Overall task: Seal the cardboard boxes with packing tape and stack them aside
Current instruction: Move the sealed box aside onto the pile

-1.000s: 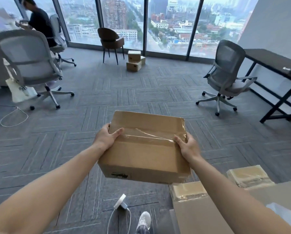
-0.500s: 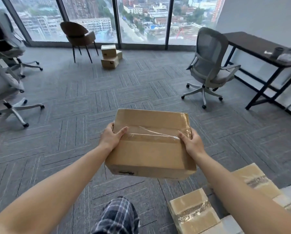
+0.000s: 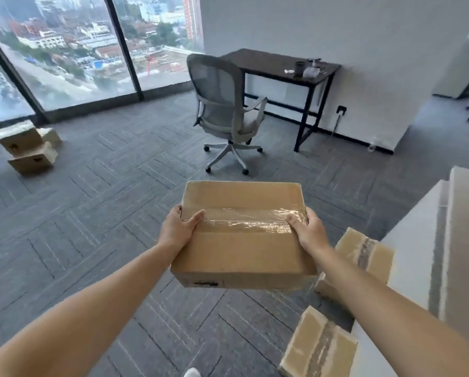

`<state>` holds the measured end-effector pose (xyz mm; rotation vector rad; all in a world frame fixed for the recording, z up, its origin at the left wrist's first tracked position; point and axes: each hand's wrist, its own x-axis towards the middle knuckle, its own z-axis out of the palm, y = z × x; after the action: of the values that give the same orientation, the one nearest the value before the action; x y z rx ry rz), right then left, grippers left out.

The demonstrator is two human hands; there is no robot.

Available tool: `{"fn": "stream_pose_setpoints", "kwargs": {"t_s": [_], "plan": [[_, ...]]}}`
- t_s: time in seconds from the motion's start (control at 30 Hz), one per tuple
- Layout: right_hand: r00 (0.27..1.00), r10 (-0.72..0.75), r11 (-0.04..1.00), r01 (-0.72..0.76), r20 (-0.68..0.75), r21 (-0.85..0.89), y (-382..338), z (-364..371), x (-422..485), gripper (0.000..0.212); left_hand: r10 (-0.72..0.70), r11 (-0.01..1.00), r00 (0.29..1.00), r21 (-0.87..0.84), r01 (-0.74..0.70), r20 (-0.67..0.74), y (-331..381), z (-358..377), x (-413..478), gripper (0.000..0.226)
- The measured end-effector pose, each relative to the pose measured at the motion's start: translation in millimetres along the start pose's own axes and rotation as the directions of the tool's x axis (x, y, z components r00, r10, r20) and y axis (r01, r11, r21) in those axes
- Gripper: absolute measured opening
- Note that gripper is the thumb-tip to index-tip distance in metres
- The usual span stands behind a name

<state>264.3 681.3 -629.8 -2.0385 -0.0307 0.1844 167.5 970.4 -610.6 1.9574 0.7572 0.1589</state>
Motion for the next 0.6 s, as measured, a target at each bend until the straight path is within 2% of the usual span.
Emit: {"fn": "stream_pose_setpoints", "kwargs": {"t_s": [0.1, 0.23, 0.43, 0.6], "plan": [[0.989, 0.085, 0.996, -0.085, -0.117, 0.005, -3.7, -1.3, 11.4, 0.060, 0.082, 0.995, 0.992, 0.042, -0.086, 0.097, 19.3, 14.8, 45.4, 0.063], [0.936, 0.204, 0.979, -0.193, -0.286, 0.066, 16.2, -10.4, 15.7, 0.078, 0.172, 0.976, 0.948, 0.087, -0.202, 0.269, 48.8, 53.3, 96.0, 0.058], [0.784, 0.371, 0.928, -0.338, -0.497, 0.158, 53.4, -37.3, 12.0, 0.076, 0.227, 0.935, 0.829, 0.124, -0.333, 0.511, 89.5, 143.9, 139.2, 0.069], [0.647, 0.465, 0.885, -0.367, -0.604, 0.287, 84.5, -61.8, 7.3, 0.070, 0.253, 0.899, 0.713, 0.112, -0.423, 0.654, 118.4, 217.5, 143.9, 0.070]]}}
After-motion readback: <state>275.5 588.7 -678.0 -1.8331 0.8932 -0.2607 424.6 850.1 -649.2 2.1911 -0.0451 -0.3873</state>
